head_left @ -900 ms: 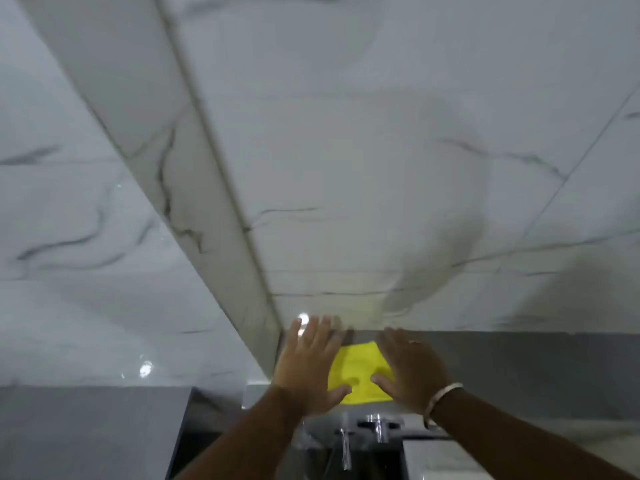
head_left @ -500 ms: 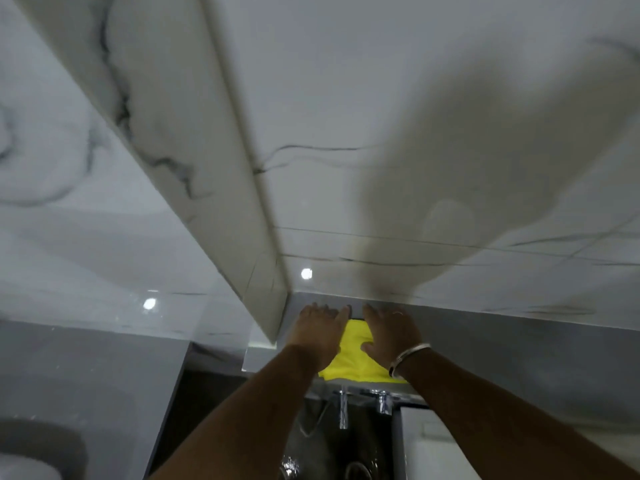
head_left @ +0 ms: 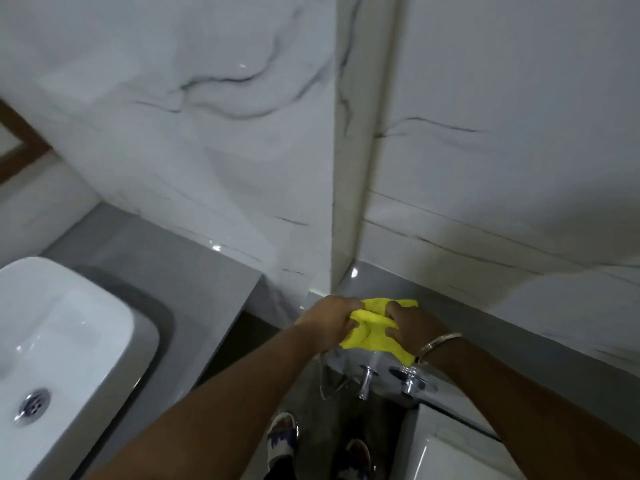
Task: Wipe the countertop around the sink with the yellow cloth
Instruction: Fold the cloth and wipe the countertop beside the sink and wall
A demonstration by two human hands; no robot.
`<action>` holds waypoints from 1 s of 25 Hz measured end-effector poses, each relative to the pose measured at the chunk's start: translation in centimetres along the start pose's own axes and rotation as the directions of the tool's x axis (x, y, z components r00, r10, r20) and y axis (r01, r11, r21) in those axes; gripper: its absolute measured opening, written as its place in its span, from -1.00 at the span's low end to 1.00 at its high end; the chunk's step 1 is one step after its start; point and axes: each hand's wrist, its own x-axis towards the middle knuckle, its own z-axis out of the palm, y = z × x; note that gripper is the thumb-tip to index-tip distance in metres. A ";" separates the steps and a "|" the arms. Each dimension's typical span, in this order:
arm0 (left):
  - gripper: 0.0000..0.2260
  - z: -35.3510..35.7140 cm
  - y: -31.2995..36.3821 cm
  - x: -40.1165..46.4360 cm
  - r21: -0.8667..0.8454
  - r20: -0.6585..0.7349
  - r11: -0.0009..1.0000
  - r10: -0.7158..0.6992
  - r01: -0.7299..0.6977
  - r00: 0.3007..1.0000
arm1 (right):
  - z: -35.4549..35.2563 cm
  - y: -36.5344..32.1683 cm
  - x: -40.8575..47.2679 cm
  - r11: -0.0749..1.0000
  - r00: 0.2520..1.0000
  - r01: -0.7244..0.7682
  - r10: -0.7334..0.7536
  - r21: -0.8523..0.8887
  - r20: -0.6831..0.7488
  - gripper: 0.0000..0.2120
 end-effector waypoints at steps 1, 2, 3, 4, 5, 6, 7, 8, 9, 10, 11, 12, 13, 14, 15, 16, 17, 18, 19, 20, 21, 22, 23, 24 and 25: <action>-0.72 -0.2 -0.4 -0.5 -0.041 -0.022 0.999 -0.030 0.029 0.999 | 0.1 -0.6 0.4 1.000 1.000 0.015 -0.015 -0.013 0.012 -0.63; -0.70 -0.3 -0.7 -0.6 -0.086 -0.031 0.994 -0.063 0.060 0.998 | -0.1 -1.0 0.7 0.999 0.999 0.016 -0.015 -0.030 0.030 -0.61; -0.68 -0.3 -0.9 -0.5 -0.130 -0.035 0.987 -0.095 0.090 0.995 | -0.1 -1.0 1.3 0.999 0.999 0.010 -0.008 -0.033 0.050 -0.58; -0.67 -0.2 -1.3 -0.1 -0.150 -0.035 0.982 -0.123 0.117 0.992 | 0.0 -0.8 1.9 0.999 0.998 -0.002 0.004 -0.036 0.060 -0.54; -0.68 0.0 -1.5 0.5 -0.147 -0.039 0.980 -0.140 0.133 0.989 | 0.0 -0.4 2.6 0.999 0.998 -0.007 0.010 -0.048 0.061 -0.50; -0.69 0.1 -1.7 1.1 -0.133 -0.047 0.980 -0.153 0.146 0.987 | -0.1 0.0 3.2 0.998 0.999 0.002 0.002 -0.071 0.049 -0.47; -0.70 0.2 -1.9 1.6 -0.123 -0.051 0.979 -0.170 0.163 0.984 | -0.1 0.3 4.0 0.995 1.000 0.016 -0.013 -0.096 0.029 -0.46; -0.72 0.3 -2.1 1.9 -0.119 -0.058 0.977 -0.187 0.180 0.981 | -0.2 0.5 4.7 0.993 0.999 0.031 -0.028 -0.115 0.022 -0.47; -0.73 0.5 -2.3 2.2 -0.114 -0.061 0.973 -0.207 0.199 0.976 | -0.3 0.8 5.5 0.991 0.998 0.051 -0.047 -0.126 0.036 -0.47; -0.75 0.9 -2.7 2.4 -0.113 -0.066 0.968 -0.233 0.224 0.970 | -0.3 0.9 6.0 0.989 0.996 0.065 -0.058 -0.131 0.063 -0.46; -0.76 1.2 -2.8 2.3 -0.120 -0.066 0.960 -0.263 0.254 0.963 | -0.2 1.1 6.5 0.987 0.995 0.080 -0.071 -0.140 0.072 -0.46; -0.77 1.4 -2.8 2.1 -0.138 -0.071 0.951 -0.286 0.275 0.955 | -0.2 1.2 6.7 0.985 0.996 0.082 -0.076 -0.151 0.049 -0.47; -0.80 1.6 -2.8 1.8 -0.179 -0.086 0.940 -0.309 0.291 0.947 | -0.1 1.4 6.7 0.983 0.996 0.084 -0.081 -0.166 0.020 -0.50; -0.83 1.9 -2.8 1.3 -0.242 -0.101 0.923 -0.332 0.300 0.938 | -0.1 1.3 6.4 0.982 0.996 0.080 -0.084 -0.169 -0.015 -0.52; -0.85 2.1 -2.9 0.7 -0.312 -0.110 0.903 -0.344 0.296 0.932 | 0.1 1.2 6.1 0.985 0.996 0.079 -0.085 -0.151 -0.031 -0.53; -0.83 2.0 -3.0 -0.1 -0.365 -0.116 0.886 -0.347 0.284 0.931 | 0.0 0.9 5.6 0.992 0.997 0.074 -0.077 -0.098 -0.027 -0.52; -0.80 1.8 -3.1 -1.1 -0.405 -0.125 0.875 -0.339 0.264 0.932 | -0.2 0.5 4.9 0.996 0.997 0.078 -0.079 -0.031 -0.016 -0.50; -0.77 1.3 -3.2 -2.4 -0.424 -0.143 0.871 -0.334 0.247 0.932 | -0.6 -0.3 4.2 0.996 0.996 0.090 -0.090 0.003 0.007 -0.46; -0.74 0.6 -3.4 -3.9 -0.436 -0.168 0.870 -0.330 0.230 0.929 | -0.8 -1.3 3.7 0.991 0.991 0.133 -0.133 0.005 0.035 -0.46; -0.72 -0.3 -3.7 -5.7 -0.435 -0.190 0.872 -0.330 0.222 0.925 | -0.9 -2.9 3.2 0.982 0.980 0.186 -0.183 -0.035 0.078 -0.49; -0.74 -1.2 -4.4 -7.5 -0.430 -0.221 0.880 -0.320 0.202 0.921 | -1.0 -4.8 2.8 0.964 0.963 0.257 -0.249 -0.065 0.106 -0.53; -0.77 -2.1 -5.2 -9.1 -0.419 -0.255 0.890 -0.306 0.181 0.917 | -1.1 -6.7 2.3 0.953 0.951 0.295 -0.287 -0.066 0.111 -0.56; -0.79 -3.1 -6.2 -10.9 -0.437 -0.289 0.885 -0.308 0.162 0.906 | -1.4 -9.0 2.1 0.941 0.939 0.335 -0.328 -0.057 0.105 -0.58; -0.80 -4.2 -7.2 -12.5 -0.478 -0.314 0.862 -0.346 0.168 0.884 | -1.9 -11.6 1.8 0.934 0.930 0.356 -0.351 -0.034 0.108 -0.59; -0.80 -5.7 -8.6 -14.3 -0.544 -0.352 0.822 -0.408 0.171 0.842 | -2.3 -14.6 2.2 0.920 0.916 0.391 -0.389 -0.005 0.100 -0.57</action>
